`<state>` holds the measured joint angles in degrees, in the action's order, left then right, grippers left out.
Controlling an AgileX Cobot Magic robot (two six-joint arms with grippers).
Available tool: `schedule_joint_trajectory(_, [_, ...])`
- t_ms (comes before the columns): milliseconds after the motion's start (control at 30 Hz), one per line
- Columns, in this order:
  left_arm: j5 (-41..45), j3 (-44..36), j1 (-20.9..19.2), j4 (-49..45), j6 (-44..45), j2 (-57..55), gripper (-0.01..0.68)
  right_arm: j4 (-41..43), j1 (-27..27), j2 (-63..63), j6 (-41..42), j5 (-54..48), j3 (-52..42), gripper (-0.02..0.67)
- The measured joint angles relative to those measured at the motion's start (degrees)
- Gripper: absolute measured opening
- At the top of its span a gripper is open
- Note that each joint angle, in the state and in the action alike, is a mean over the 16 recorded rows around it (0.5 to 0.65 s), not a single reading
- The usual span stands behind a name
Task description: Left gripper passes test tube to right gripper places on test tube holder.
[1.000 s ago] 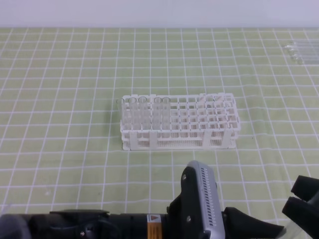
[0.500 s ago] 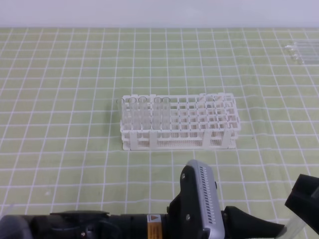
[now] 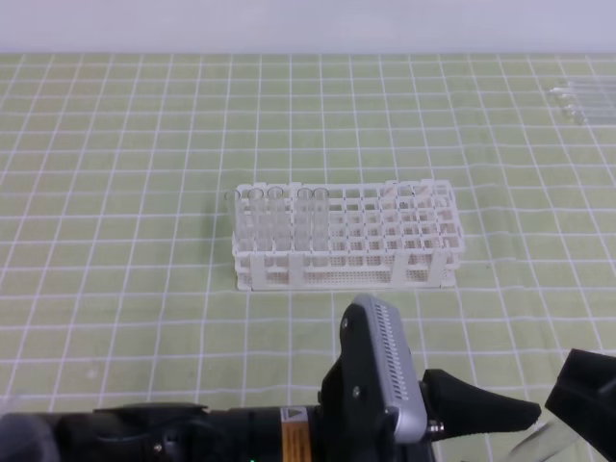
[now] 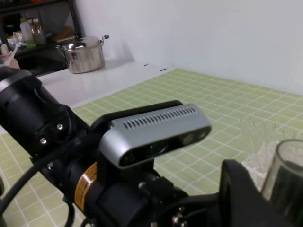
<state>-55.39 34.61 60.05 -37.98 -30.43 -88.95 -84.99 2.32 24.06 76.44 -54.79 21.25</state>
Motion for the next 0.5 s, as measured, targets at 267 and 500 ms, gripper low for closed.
schedule_joint_trajectory(267, [0.5, 0.0, 0.0, -0.5, 0.1, 0.5, 0.359, 0.0, 0.0, 0.0, 0.4, 0.2, 0.0, 0.123])
schedule_joint_trajectory(500, [0.8, -0.1, -0.2, -0.9, 0.1, 0.6, 0.359, 0.3, 0.0, 0.0, 0.7, 1.4, 0.0, 0.122])
